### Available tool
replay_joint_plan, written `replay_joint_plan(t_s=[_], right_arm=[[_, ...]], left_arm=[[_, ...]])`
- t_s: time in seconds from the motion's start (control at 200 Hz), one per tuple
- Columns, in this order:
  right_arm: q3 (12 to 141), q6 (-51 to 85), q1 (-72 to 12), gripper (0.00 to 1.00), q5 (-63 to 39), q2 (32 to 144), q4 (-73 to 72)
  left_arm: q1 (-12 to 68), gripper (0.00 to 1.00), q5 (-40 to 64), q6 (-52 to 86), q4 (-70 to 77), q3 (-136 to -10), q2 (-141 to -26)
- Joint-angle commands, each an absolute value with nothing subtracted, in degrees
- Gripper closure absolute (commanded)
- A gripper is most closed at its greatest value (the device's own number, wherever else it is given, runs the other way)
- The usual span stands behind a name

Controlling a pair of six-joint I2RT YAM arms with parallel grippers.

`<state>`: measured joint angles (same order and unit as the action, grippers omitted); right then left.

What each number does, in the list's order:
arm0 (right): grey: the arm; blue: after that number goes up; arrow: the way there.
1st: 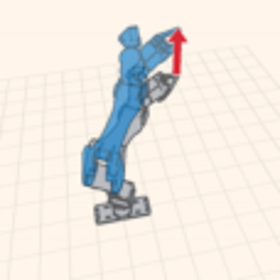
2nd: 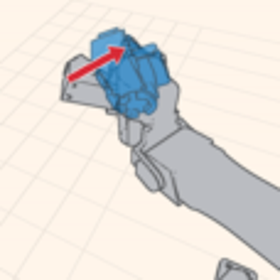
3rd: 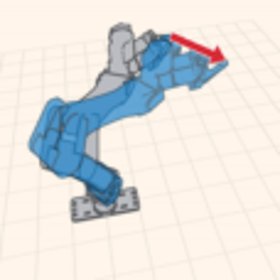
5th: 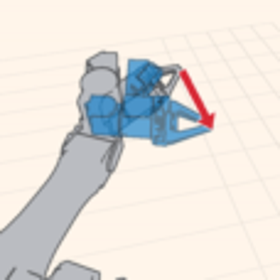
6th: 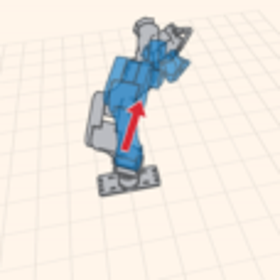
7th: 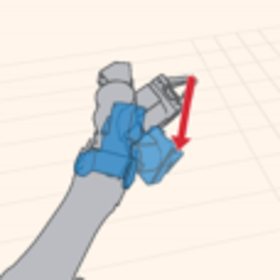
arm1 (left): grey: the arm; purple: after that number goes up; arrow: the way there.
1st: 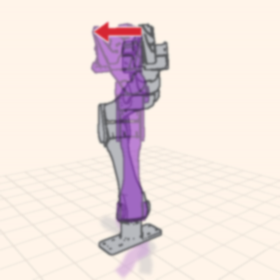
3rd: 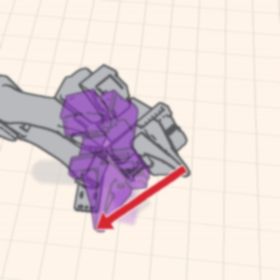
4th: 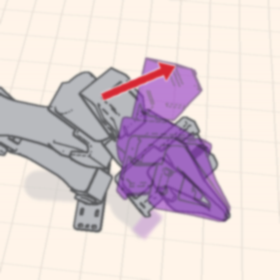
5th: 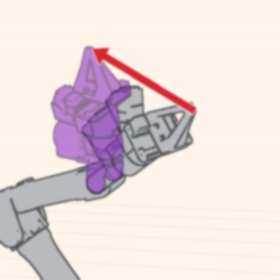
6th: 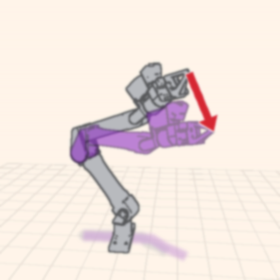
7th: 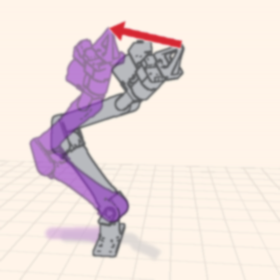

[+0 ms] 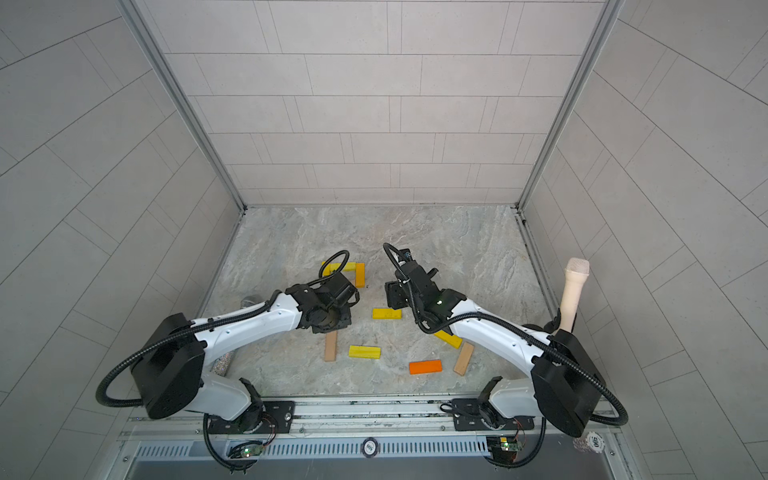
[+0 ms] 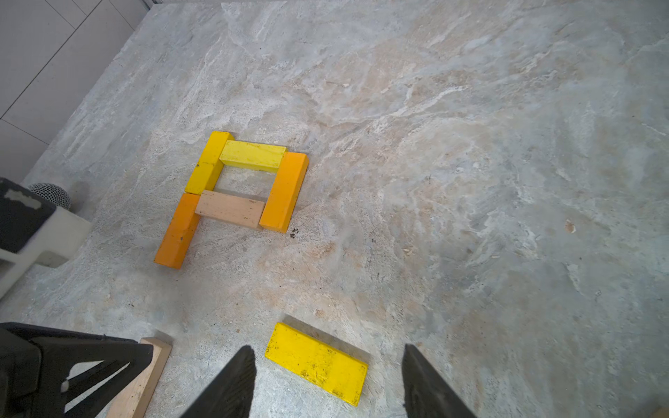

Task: Assemble the number 8 with building blocks
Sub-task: Pick up the building block from the center of the board.

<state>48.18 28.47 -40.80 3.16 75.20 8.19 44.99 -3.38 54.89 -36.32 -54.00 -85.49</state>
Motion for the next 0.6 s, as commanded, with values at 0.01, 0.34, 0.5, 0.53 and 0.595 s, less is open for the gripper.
replay_joint_plan(t_s=[0.01, 0.34, 0.5, 0.53, 0.595], right_arm=[[47.6, 28.4, -40.5, 0.34, 4.7, 73.8, 9.9], [46.7, 27.4, -40.2, 0.32, 4.3, 73.3, 10.0], [46.3, 26.8, -40.2, 0.32, 3.9, 72.6, 9.9], [46.3, 26.8, -40.2, 0.32, 3.8, 72.5, 10.0], [46.3, 26.6, -40.2, 0.33, 3.9, 72.2, 10.2]], left_arm=[[44.6, 0.65, -5.5, 51.0, -42.1, -55.4, -86.6], [46.5, 0.47, -0.3, 51.3, -41.9, -48.5, -82.3], [46.5, 0.43, 0.0, 51.9, -40.1, -46.1, -82.2], [46.6, 0.43, 0.0, 51.9, -39.8, -45.8, -82.4], [46.6, 0.43, 0.3, 51.9, -39.2, -45.5, -83.2]])
